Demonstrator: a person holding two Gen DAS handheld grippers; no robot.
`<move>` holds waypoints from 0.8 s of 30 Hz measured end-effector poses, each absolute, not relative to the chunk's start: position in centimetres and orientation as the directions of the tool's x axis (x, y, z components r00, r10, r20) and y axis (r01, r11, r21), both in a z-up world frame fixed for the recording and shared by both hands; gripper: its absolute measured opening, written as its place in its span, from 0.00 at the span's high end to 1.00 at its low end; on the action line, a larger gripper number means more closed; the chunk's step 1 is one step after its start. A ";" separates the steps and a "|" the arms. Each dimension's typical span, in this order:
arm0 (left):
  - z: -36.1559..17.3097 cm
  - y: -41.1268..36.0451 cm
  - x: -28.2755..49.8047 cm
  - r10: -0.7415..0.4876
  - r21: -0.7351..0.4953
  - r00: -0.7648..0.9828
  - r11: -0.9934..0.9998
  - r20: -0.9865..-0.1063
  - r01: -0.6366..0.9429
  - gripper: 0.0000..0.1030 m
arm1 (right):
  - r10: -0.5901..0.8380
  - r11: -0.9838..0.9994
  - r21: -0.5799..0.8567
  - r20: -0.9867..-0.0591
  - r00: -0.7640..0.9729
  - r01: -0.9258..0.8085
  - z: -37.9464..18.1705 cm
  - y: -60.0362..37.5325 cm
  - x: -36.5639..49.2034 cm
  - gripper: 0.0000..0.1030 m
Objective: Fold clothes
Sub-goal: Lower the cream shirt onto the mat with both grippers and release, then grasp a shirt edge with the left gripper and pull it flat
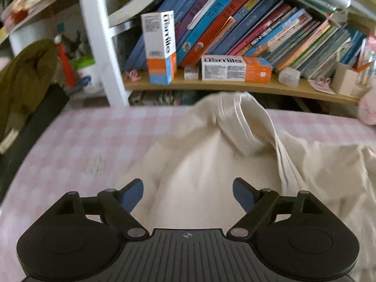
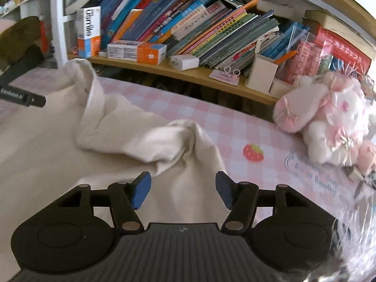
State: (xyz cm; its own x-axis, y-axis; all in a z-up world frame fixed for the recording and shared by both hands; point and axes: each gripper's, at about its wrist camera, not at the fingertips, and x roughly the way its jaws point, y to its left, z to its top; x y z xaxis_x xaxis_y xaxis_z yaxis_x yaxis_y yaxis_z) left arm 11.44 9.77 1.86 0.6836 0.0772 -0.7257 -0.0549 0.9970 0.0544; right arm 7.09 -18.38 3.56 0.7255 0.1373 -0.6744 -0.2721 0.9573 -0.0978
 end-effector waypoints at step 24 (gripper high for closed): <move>0.9 16.4 -5.5 0.142 0.032 0.695 0.985 -0.705 -0.169 0.17 | 0.145 0.949 -0.068 -0.772 0.619 -0.308 0.3 -13.8 -4.6 0.37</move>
State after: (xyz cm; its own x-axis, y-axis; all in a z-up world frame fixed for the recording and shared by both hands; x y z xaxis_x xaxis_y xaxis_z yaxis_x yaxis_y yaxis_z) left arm -5.50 16.40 0.86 0.6945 0.1423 -0.7052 -0.1692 0.9851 0.0321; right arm -4.59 -13.84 0.33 0.6189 0.1454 -0.7719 -0.3080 0.9489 -0.0681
